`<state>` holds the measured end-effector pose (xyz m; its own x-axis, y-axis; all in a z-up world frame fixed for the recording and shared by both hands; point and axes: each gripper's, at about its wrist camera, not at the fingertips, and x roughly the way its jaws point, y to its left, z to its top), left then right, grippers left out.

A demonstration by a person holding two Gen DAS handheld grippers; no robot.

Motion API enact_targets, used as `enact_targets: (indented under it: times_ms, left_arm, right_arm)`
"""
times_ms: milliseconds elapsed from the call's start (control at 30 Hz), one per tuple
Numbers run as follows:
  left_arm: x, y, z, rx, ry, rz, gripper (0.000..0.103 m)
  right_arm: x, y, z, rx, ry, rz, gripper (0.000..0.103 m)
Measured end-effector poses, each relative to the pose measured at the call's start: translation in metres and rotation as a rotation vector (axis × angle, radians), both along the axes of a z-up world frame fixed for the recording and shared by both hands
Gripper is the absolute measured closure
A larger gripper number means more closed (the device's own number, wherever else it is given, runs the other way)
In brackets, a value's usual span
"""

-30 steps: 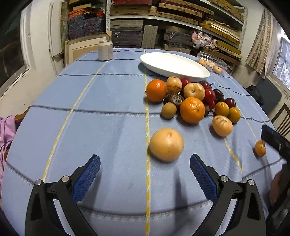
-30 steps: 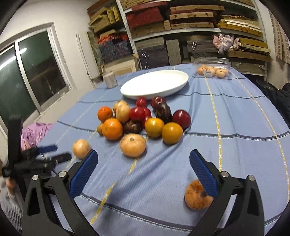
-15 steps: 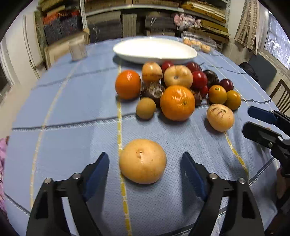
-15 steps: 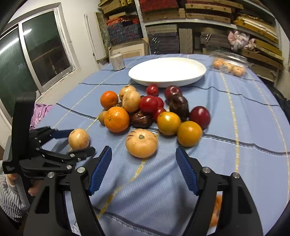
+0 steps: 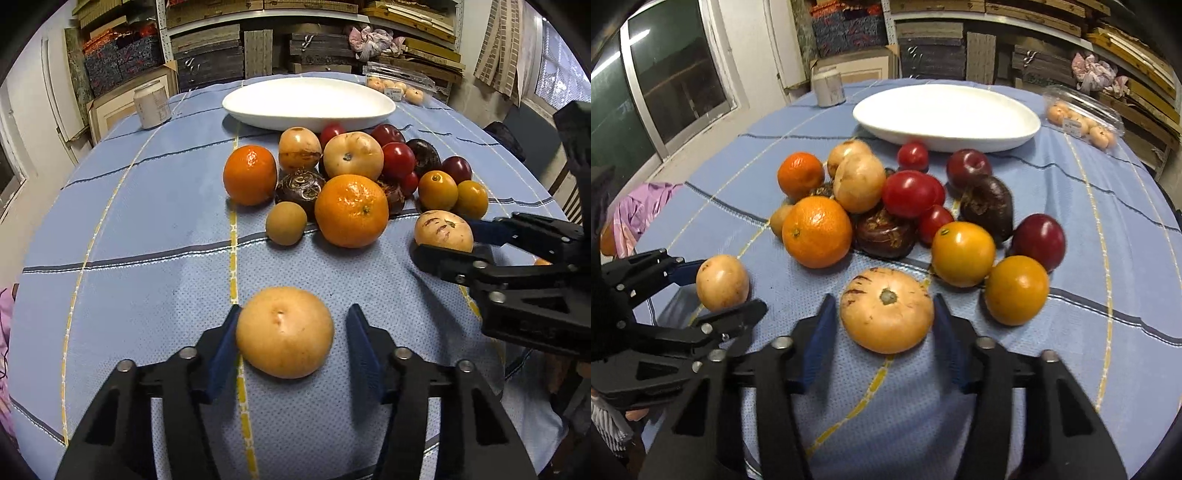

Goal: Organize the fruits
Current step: 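Close right tool on the striped squash while left tool grasps the beige pear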

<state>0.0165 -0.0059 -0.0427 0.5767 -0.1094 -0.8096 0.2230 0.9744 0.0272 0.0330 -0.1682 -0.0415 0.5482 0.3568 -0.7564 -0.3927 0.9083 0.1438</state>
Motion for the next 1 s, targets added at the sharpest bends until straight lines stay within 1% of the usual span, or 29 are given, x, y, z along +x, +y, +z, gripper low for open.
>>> enact_targets:
  times_ms: [100, 167, 300, 467, 567, 600, 700, 867, 1000]
  left_arm:
    - [0.000, 0.004, 0.001, -0.009, -0.002, 0.019, 0.056]
    - [0.001, 0.005, 0.001, -0.013, -0.002, 0.020, 0.056]
    - [0.000, 0.006, 0.003, 0.006, -0.012, 0.034, 0.056]
    - [-0.007, 0.010, 0.012, 0.037, -0.079, 0.081, 0.056]
    - [-0.012, 0.007, 0.022, 0.086, -0.147, 0.099, 0.056]
    - [-0.012, 0.005, 0.025, 0.094, -0.159, 0.102, 0.056]
    - [-0.010, 0.001, 0.038, 0.098, -0.187, 0.099, 0.056]
    - [0.000, -0.007, 0.062, 0.120, -0.248, 0.099, 0.056]
    - [0.015, -0.015, 0.077, 0.141, -0.285, 0.092, 0.056]
  right_arm:
    - [0.002, 0.002, -0.001, -0.006, -0.009, 0.004, 0.057]
    - [0.002, 0.001, -0.001, -0.001, -0.009, 0.005, 0.057]
    - [0.002, -0.001, -0.001, 0.004, -0.008, 0.005, 0.057]
    - [0.000, -0.006, 0.004, 0.032, -0.017, -0.003, 0.058]
    - [-0.005, -0.008, 0.009, 0.049, -0.023, 0.001, 0.058]
    - [-0.006, -0.009, 0.011, 0.054, -0.026, 0.001, 0.058]
    - [-0.010, -0.012, 0.022, 0.067, -0.045, 0.003, 0.058]
    - [-0.012, -0.018, 0.055, 0.094, -0.114, 0.003, 0.058]
    - [0.000, -0.025, 0.082, 0.105, -0.168, -0.012, 0.058]
